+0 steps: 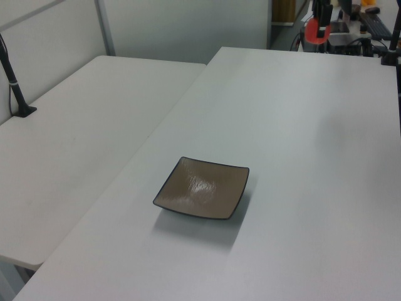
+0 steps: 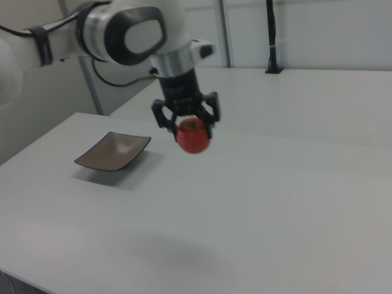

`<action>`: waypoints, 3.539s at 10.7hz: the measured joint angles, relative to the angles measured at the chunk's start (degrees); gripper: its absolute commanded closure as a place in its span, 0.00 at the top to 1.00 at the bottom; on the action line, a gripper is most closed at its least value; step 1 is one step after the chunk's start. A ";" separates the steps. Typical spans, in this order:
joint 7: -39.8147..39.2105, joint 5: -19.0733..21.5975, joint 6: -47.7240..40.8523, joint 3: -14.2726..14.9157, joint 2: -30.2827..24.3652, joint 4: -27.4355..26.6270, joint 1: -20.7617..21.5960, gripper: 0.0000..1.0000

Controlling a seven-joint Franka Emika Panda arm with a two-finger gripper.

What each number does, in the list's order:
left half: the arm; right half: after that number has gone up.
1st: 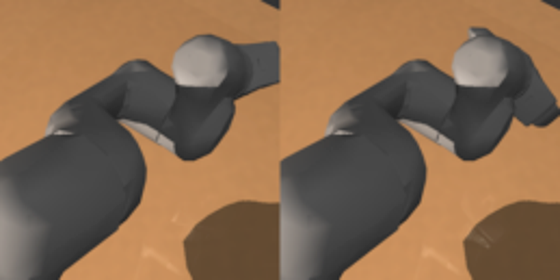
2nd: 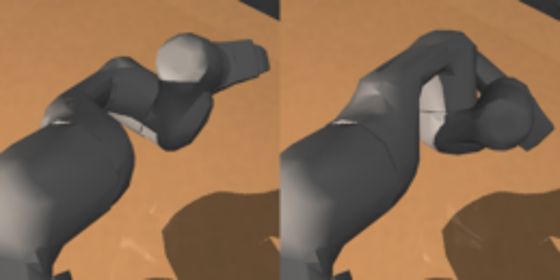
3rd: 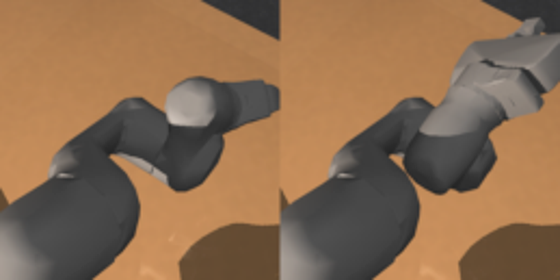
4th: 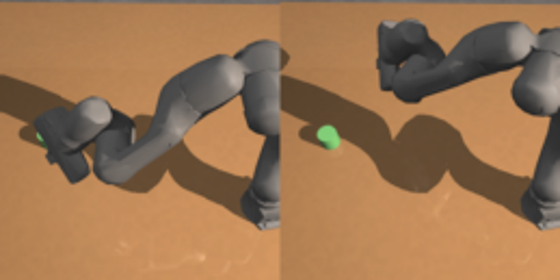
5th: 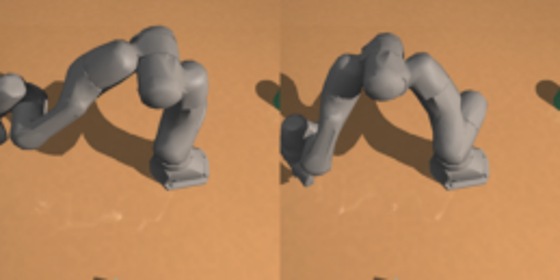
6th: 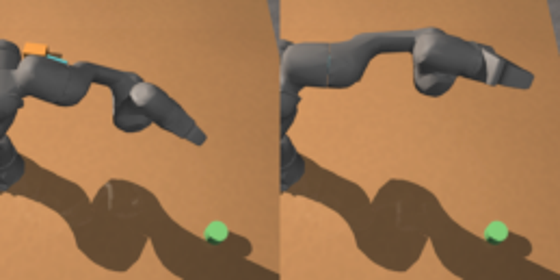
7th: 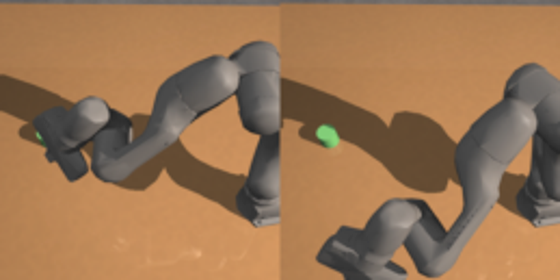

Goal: Apples placed on a ceramic plate

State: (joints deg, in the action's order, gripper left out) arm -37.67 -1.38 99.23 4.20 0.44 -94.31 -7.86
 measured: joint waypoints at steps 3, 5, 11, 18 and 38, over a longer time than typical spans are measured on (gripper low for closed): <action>7.00 0.54 -0.11 -7.16 -0.03 -0.06 0.34 0.09; 14.60 0.59 -0.19 -9.76 2.18 1.86 4.18 0.12; 37.13 -0.40 5.49 -10.33 18.14 15.94 22.75 0.23; 50.29 -5.61 26.16 -10.24 33.78 17.47 32.71 0.34; 60.76 -5.29 10.17 -9.28 14.76 15.21 28.46 1.00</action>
State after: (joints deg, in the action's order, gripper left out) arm 23.09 -6.67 109.40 -5.08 15.20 -79.10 20.60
